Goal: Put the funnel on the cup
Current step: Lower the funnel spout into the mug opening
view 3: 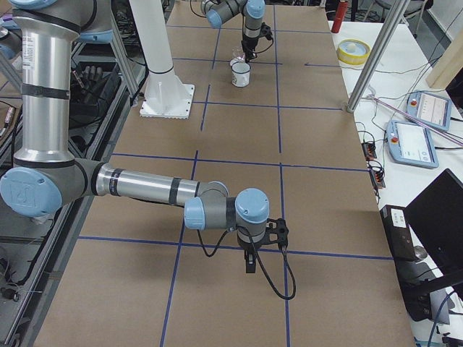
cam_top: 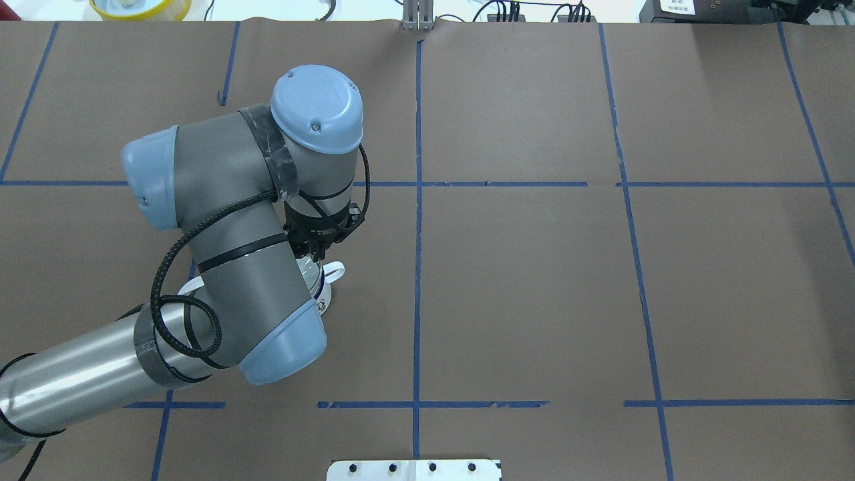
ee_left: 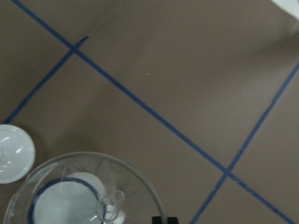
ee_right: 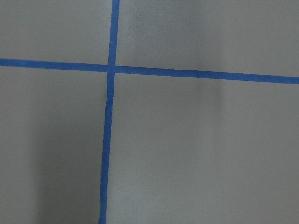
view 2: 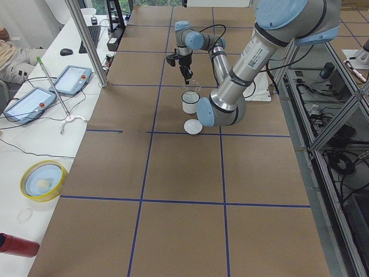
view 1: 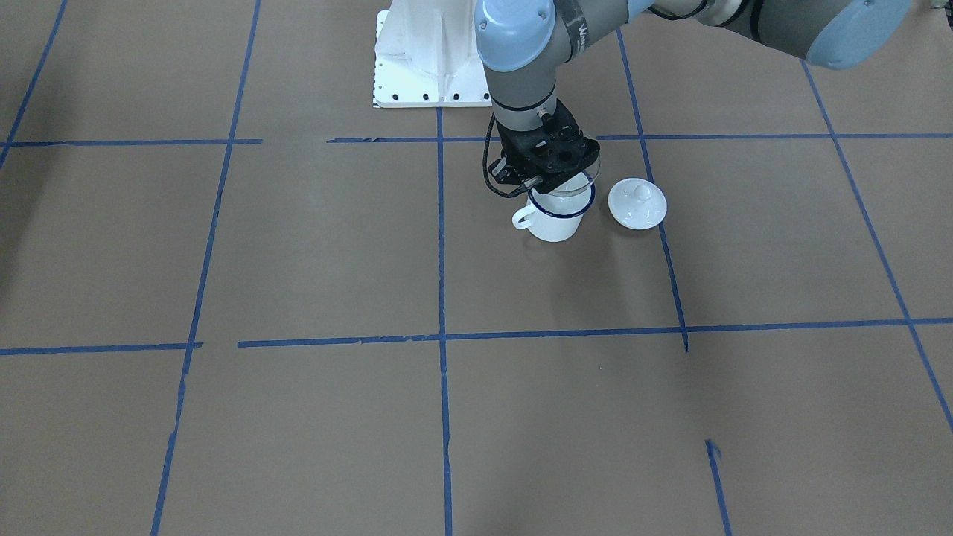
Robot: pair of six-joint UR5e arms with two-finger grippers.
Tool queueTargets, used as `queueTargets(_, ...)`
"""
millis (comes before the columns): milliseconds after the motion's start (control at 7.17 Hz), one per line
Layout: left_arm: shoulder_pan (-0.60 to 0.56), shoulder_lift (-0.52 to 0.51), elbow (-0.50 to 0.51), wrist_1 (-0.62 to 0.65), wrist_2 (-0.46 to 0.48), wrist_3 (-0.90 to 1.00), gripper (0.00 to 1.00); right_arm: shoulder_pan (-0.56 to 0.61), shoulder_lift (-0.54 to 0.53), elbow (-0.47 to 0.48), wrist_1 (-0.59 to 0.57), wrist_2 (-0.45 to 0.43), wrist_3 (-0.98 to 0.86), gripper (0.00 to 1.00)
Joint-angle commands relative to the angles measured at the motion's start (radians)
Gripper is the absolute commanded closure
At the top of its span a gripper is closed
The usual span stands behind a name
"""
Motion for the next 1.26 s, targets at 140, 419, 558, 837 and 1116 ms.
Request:
queueTargets(140, 0.012, 0.029, 0.005, -0.084, 0.005, 0.015, 1.00, 0.000, 0.000, 0.000, 0.000, 0.000, 0.000, 0.00)
queueTargets(419, 0.014, 0.075, 0.015, -0.156, 0.005, 0.019, 1.00, 0.000, 0.000, 0.001, 0.000, 0.000, 0.000, 0.00)
queueTargets(558, 0.014, 0.092, 0.015, -0.178, 0.006, 0.019, 1.00, 0.000, 0.000, 0.001, 0.000, 0.000, 0.000, 0.00)
queueTargets(837, 0.014, 0.092, 0.007, -0.180, 0.005, 0.019, 0.87, 0.000, 0.000, 0.001, 0.000, 0.000, 0.000, 0.00)
queueTargets(1116, 0.014, 0.094, -0.001, -0.180, 0.005, 0.017, 0.00, 0.000, 0.000, 0.000, 0.000, 0.000, 0.000, 0.00)
